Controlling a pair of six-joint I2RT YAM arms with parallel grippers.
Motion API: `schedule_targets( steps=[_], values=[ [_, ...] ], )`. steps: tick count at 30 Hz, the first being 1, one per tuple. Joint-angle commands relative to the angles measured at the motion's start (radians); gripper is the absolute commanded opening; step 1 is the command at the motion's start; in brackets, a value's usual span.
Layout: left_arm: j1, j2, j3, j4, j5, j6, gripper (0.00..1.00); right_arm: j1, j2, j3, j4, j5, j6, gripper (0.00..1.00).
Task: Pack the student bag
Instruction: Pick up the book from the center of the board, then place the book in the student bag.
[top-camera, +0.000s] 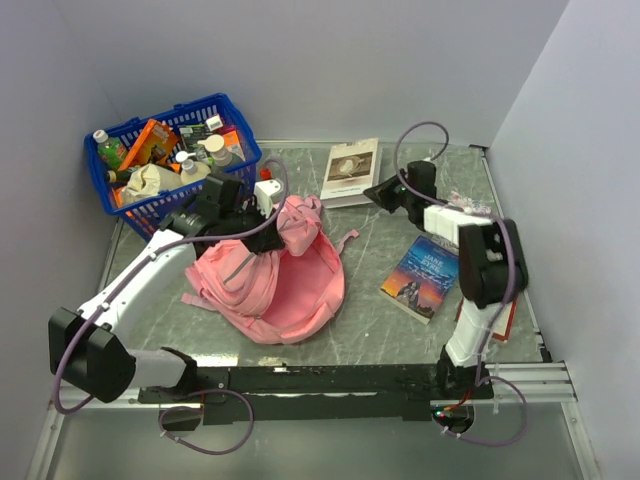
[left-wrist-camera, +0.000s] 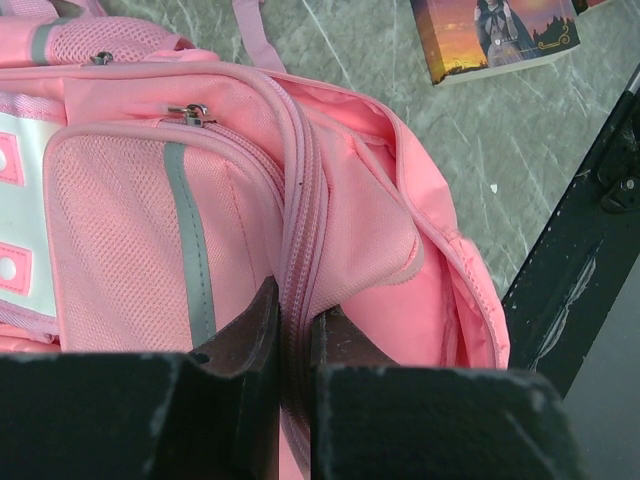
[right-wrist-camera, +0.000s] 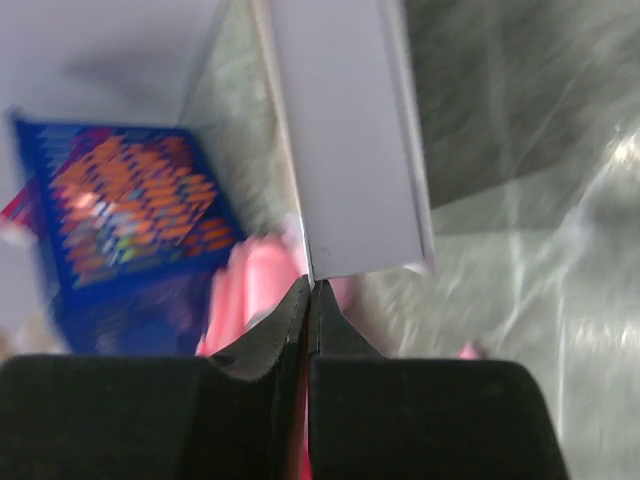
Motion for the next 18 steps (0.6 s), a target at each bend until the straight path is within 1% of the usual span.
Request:
schedule_targets(
  steps=[1,2,3,5,6,8,9,11,12,13,16,17,18],
  values=[
    [0.045,-0.014,-0.037,0.131,-0.130,0.018,0.01,-0.007,-0.279,-0.105,0.117,-0.004,-0.073,0.00],
    [0.047,-0.017,-0.042,0.136,-0.134,0.018,0.01,-0.007,-0.318,-0.135,0.116,-0.004,-0.087,0.00],
    [0.045,-0.025,-0.050,0.139,-0.136,0.015,0.01,-0.009,-0.393,-0.141,0.076,-0.002,-0.095,0.00],
    [0.045,-0.033,-0.056,0.150,-0.145,0.010,0.01,-0.007,-0.470,-0.167,0.048,-0.008,-0.101,0.00],
    [0.045,-0.042,-0.065,0.154,-0.148,0.007,0.01,-0.007,-0.545,-0.175,0.004,-0.010,-0.101,0.00],
    [0.045,-0.051,-0.074,0.168,-0.153,0.007,0.01,-0.007,-0.624,-0.207,-0.035,-0.021,-0.098,0.00],
    [0.045,-0.056,-0.083,0.176,-0.157,0.002,0.01,-0.004,-0.697,-0.219,-0.062,-0.028,-0.097,0.00],
    [0.045,-0.063,-0.094,0.190,-0.159,-0.004,0.01,0.000,-0.771,-0.250,-0.171,-0.050,-0.098,0.00],
    [0.045,-0.068,-0.100,0.199,-0.166,-0.010,0.01,0.003,-0.855,-0.265,-0.206,-0.050,-0.103,0.00],
    [0.045,-0.070,-0.102,0.203,-0.170,-0.018,0.01,0.012,-0.900,-0.282,-0.276,-0.053,-0.103,0.00],
    [0.045,-0.074,-0.103,0.223,-0.191,-0.036,0.01,0.035,-1.072,-0.340,-0.390,-0.065,-0.104,0.00],
    [0.045,-0.073,-0.096,0.229,-0.190,-0.039,0.01,0.043,-1.115,-0.377,-0.447,-0.067,-0.087,0.00],
    [0.045,-0.070,-0.094,0.231,-0.191,-0.044,0.01,0.049,-1.195,-0.395,-0.472,-0.080,-0.072,0.00]
  ],
)
